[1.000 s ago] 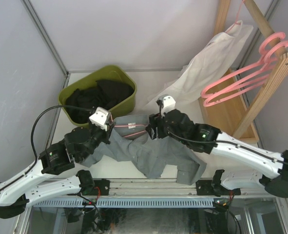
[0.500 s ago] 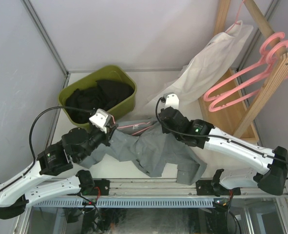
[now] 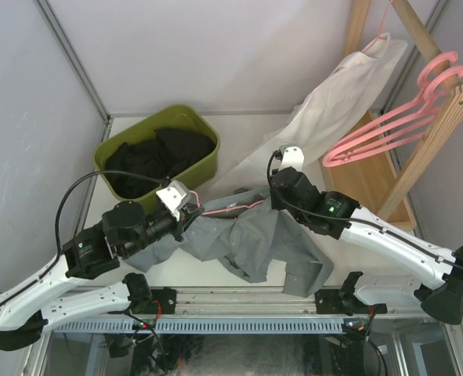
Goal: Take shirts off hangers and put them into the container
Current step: Remove the shirt from the hanger, then place the hanger at the clothesline.
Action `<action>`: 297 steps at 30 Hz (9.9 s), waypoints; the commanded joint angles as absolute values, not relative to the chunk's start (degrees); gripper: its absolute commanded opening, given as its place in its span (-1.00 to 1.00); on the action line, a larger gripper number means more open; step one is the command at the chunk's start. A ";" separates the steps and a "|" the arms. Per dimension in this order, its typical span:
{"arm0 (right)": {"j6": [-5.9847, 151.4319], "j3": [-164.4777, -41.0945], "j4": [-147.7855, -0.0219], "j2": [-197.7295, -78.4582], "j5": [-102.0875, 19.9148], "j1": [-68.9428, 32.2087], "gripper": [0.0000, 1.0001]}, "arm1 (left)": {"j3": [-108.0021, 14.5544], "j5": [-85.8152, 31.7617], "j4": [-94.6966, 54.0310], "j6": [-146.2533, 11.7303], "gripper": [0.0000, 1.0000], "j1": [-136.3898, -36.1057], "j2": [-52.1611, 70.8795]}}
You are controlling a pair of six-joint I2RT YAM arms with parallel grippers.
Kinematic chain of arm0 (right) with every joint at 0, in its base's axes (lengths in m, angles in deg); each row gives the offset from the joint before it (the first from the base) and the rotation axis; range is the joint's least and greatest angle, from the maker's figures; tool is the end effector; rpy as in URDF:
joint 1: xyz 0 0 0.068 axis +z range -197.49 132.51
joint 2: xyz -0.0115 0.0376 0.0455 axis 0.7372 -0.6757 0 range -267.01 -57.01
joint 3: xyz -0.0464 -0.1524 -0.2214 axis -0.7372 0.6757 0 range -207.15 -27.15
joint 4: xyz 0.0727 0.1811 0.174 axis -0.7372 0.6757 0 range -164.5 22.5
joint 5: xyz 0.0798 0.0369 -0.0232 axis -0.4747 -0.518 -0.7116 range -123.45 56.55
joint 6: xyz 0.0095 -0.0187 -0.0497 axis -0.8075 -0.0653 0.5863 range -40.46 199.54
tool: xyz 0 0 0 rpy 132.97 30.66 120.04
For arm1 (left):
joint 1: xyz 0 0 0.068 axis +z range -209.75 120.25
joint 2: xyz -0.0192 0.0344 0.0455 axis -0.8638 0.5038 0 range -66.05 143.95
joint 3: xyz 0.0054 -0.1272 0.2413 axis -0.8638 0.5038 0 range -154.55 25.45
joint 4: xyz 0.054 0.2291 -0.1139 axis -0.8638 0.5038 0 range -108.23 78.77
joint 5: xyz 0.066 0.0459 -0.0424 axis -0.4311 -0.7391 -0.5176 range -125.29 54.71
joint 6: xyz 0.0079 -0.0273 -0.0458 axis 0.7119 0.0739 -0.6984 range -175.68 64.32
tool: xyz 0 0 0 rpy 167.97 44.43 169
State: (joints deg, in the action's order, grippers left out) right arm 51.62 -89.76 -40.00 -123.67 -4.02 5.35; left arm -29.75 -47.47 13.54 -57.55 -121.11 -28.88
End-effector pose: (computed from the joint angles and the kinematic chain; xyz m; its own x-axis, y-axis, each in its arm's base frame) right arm 0.1626 0.1855 0.3329 -0.5490 -0.0492 -0.8343 -0.2321 0.9680 0.0957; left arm 0.0688 -0.1103 0.3801 -0.1386 0.1872 -0.9725 0.7555 0.6548 0.0184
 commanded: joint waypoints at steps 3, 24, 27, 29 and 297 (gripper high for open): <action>56.27 -89.54 -39.14 -123.95 -1.97 4.25 -0.96 | -33.36 -47.41 7.21 -57.22 -0.99 -121.18 -32.40; 52.22 -84.81 -39.10 -122.66 -12.03 3.13 -0.95 | -25.91 -61.00 -2.30 -62.33 -0.99 -121.15 -39.92; 50.84 -83.63 -41.46 -121.99 -14.19 3.15 -0.93 | -25.80 -56.43 -2.95 -61.98 -0.99 -121.17 -39.62; 49.85 -83.17 -42.70 -120.78 -14.07 3.13 -0.89 | -25.60 -56.11 -3.42 -62.09 -0.99 -121.16 -39.57; 71.72 -63.58 -49.43 -72.07 -28.44 17.94 0.40 | -102.80 -7.44 -12.02 -65.53 -0.99 -109.67 40.35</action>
State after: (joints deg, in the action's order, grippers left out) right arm 72.71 -63.49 -49.72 -72.94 -30.27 18.11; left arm -99.83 -10.97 -14.11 -64.13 -109.96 40.84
